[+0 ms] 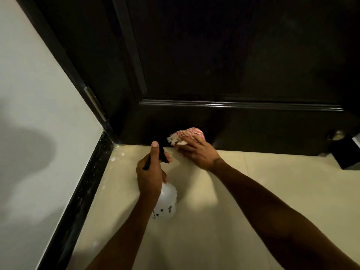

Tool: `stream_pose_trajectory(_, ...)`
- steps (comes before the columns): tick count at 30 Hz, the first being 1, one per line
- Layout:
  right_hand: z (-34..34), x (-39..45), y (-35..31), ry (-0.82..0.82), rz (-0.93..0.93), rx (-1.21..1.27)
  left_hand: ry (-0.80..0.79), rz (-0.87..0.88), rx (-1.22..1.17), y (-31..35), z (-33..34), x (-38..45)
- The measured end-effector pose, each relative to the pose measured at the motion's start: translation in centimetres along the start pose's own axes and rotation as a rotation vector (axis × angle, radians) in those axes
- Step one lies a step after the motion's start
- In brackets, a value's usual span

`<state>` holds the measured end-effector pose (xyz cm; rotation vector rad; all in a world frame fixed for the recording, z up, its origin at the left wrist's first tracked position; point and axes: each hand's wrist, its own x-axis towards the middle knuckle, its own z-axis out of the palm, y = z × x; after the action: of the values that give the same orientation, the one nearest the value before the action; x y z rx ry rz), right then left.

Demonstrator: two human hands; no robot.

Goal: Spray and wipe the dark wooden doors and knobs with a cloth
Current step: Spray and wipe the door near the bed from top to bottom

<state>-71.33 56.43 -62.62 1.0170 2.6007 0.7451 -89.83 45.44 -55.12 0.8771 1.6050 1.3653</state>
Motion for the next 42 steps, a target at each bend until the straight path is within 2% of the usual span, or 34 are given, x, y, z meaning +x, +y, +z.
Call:
stream_pose_trajectory(5,-1.9,4.8,-3.1,-0.067,0.052,0.007,0.066,-0.021,0.032,-0.8,-1.5,-0.1)
stream_pose_trajectory(12,0.5,-2.5,1.7,-0.012,-0.045,-0.044,0.038,-0.013,0.035,-0.5,-1.3,-0.4)
stream_pose_trajectory(15,3.3,-8.4,3.5,-0.056,0.049,-0.013,0.021,0.0,0.037,-0.1,-0.9,-0.9)
stream_pose_trajectory(17,3.5,-12.2,5.2,0.006,0.161,-0.002,0.006,0.021,0.041,0.6,-0.4,-1.3)
stream_pose_trajectory(20,2.2,-15.4,7.3,0.002,0.312,0.043,-0.016,0.034,0.033,1.8,0.4,-2.1)
stream_pose_trajectory(24,-0.3,-14.4,7.9,0.075,0.407,0.035,-0.01,0.032,-0.028,4.1,1.1,-3.0)
stream_pose_trajectory(29,-4.0,-9.4,7.8,0.204,0.377,0.037,-0.013,0.057,-0.107,7.4,1.4,-3.8)
stream_pose_trajectory(34,-5.2,-9.4,7.3,0.201,0.365,0.07,-0.019,0.096,-0.063,10.1,1.5,-4.7)
stream_pose_trajectory(36,-4.3,-11.6,7.5,0.192,0.434,0.148,-0.032,0.113,-0.05,11.2,1.8,-4.9)
stream_pose_trajectory(39,-3.7,-15.5,8.7,0.173,0.686,0.394,-0.061,0.143,-0.033,13.5,2.4,-5.1)
stream_pose_trajectory(40,-3.6,-16.9,9.1,0.208,0.78,0.483,-0.079,0.161,-0.023,14.2,2.8,-5.2)
stream_pose_trajectory(42,-3.6,-19.3,9.3,0.408,0.988,0.682,-0.125,0.183,-0.025,15.4,4.0,-5.8)
